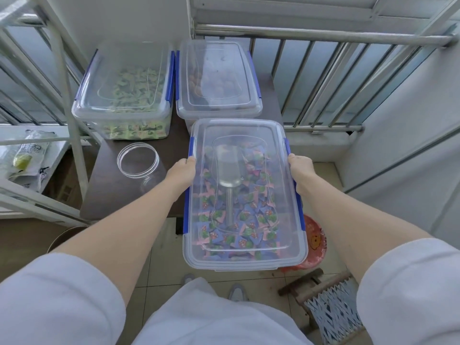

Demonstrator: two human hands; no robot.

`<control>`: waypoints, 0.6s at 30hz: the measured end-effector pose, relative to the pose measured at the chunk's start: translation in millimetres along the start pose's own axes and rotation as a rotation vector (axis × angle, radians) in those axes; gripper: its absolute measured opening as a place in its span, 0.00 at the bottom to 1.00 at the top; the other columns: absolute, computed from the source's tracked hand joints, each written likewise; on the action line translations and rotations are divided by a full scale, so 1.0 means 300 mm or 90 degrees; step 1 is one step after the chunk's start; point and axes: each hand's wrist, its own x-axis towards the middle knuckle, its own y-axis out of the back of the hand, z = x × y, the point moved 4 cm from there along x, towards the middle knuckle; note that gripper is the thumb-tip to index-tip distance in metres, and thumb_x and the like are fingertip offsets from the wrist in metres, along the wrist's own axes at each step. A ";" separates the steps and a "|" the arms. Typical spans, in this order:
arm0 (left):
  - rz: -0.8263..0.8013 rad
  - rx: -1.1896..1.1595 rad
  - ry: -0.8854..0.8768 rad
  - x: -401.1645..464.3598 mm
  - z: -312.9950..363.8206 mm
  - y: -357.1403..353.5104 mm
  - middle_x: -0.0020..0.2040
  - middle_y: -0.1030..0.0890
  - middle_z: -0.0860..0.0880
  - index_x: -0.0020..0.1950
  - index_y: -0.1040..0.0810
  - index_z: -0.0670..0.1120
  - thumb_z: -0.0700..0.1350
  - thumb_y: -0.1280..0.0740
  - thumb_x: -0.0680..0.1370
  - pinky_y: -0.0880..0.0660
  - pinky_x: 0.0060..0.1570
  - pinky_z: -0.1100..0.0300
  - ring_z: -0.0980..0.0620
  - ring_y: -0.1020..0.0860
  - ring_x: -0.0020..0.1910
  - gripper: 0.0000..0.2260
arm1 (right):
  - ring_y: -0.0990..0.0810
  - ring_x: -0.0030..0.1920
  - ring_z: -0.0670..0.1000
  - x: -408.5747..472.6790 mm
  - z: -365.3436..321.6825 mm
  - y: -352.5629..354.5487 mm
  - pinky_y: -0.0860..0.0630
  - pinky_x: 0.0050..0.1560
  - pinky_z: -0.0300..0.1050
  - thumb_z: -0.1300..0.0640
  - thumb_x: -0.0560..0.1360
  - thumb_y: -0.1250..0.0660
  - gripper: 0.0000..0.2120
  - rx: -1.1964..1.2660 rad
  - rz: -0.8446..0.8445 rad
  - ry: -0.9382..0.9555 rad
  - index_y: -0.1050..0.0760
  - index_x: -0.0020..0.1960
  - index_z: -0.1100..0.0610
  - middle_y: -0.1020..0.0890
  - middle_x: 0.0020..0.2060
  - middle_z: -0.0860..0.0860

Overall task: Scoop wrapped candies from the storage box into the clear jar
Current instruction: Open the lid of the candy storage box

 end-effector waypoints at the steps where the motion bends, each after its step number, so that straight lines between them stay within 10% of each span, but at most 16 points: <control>1: -0.010 -0.031 0.003 0.005 -0.005 -0.001 0.72 0.31 0.43 0.75 0.37 0.43 0.57 0.53 0.82 0.34 0.65 0.50 0.43 0.31 0.67 0.26 | 0.27 0.39 0.55 0.001 -0.010 0.000 0.33 0.35 0.43 0.52 0.80 0.44 0.14 -0.040 0.028 0.031 0.25 0.44 0.59 0.25 0.36 0.53; 6: -0.063 -0.205 0.063 0.016 -0.038 -0.010 0.62 0.23 0.44 0.69 0.30 0.42 0.60 0.49 0.81 0.30 0.59 0.52 0.46 0.24 0.57 0.27 | 0.30 0.43 0.56 0.026 -0.006 0.016 0.36 0.31 0.45 0.62 0.79 0.48 0.17 -0.174 0.093 0.067 0.32 0.33 0.59 0.27 0.34 0.54; 10: -0.059 -0.291 0.079 0.016 -0.049 -0.022 0.58 0.21 0.45 0.68 0.29 0.42 0.57 0.48 0.81 0.26 0.54 0.52 0.47 0.23 0.53 0.24 | 0.32 0.62 0.61 0.010 -0.008 0.019 0.35 0.61 0.54 0.49 0.79 0.50 0.22 -0.286 0.139 0.116 0.29 0.63 0.61 0.27 0.64 0.60; 18: 0.099 0.076 0.018 -0.008 0.013 0.004 0.60 0.25 0.35 0.62 0.28 0.35 0.45 0.55 0.83 0.30 0.58 0.46 0.36 0.28 0.60 0.21 | 0.33 0.62 0.62 -0.071 -0.041 -0.078 0.34 0.60 0.56 0.49 0.79 0.46 0.22 -0.375 0.069 0.277 0.33 0.63 0.65 0.29 0.61 0.62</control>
